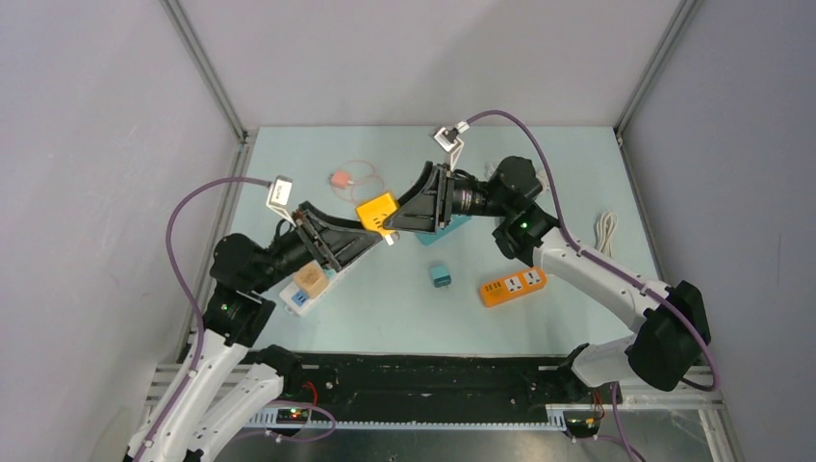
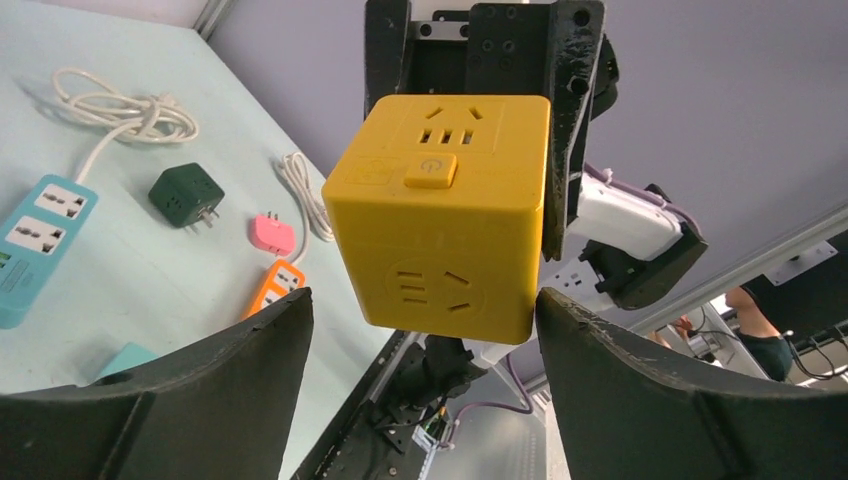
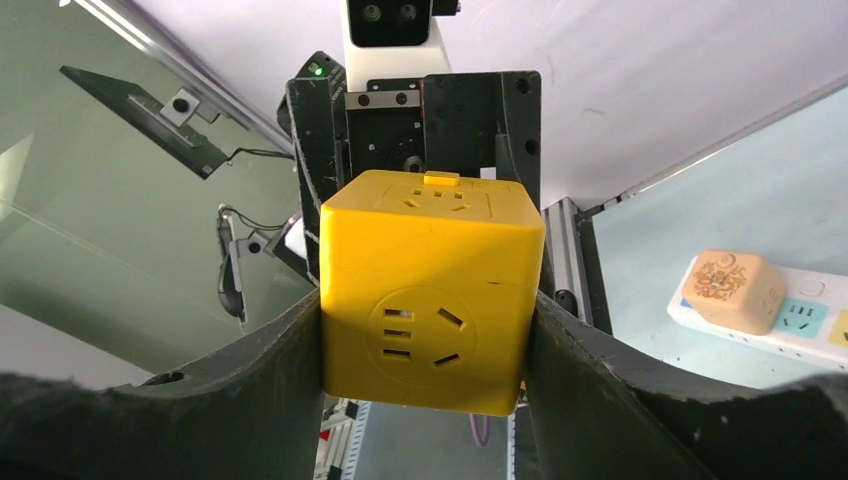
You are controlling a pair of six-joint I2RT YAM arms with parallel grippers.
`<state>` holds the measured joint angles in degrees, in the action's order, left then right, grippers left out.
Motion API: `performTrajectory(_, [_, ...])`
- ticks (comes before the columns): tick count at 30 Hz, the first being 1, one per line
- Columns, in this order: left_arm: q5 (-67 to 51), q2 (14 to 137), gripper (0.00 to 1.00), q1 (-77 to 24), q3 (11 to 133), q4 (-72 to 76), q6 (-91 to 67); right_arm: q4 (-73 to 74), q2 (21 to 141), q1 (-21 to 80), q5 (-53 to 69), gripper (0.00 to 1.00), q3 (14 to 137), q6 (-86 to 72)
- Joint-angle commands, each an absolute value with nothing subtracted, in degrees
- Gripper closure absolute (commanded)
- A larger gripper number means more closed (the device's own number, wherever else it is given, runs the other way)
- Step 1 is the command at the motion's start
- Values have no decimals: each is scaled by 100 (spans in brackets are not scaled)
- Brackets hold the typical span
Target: Insert the plug
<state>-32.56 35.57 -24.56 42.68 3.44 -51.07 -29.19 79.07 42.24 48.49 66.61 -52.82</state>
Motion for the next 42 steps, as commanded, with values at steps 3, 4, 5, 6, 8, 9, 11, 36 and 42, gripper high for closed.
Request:
performTrajectory(3, [-3568,3628,18,-2383,4271,967,-5472,-3718,7939,4271,5020,57,6708,-5590])
performTrajectory(4, [-3586,3651,19,-2386,4267,1024,-5496,-3759,7961,4280,5028,57,6707,-5625])
performTrajectory(5, [-3606,3701,22,-2384,4246,1052,-5551,-3769,7966,4285,5023,57,6706,-5629])
performTrajectory(6, [-3622,3740,23,-2387,4237,1124,-5579,-3766,7977,4287,5016,57,6711,-5637])
performTrajectory(8, [-3660,3775,26,-2384,4201,1201,-5637,-3747,7989,4296,4989,57,6713,-5625])
performTrajectory(9, [-3667,3786,27,-2382,4199,1227,-5654,-3710,7989,4297,4982,56,6712,-5592])
performTrajectory(11, [-3681,3807,28,-2382,4197,1245,-5666,-3618,7997,4294,4958,56,6707,-5530])
performTrajectory(36, [-4342,3812,100,-2373,4340,462,-3947,-1342,7464,4408,4216,1,6841,-3946])
performTrajectory(42, [-4790,3855,100,-2375,4714,-594,-3067,-496,7491,4416,4629,1,7044,-3219])
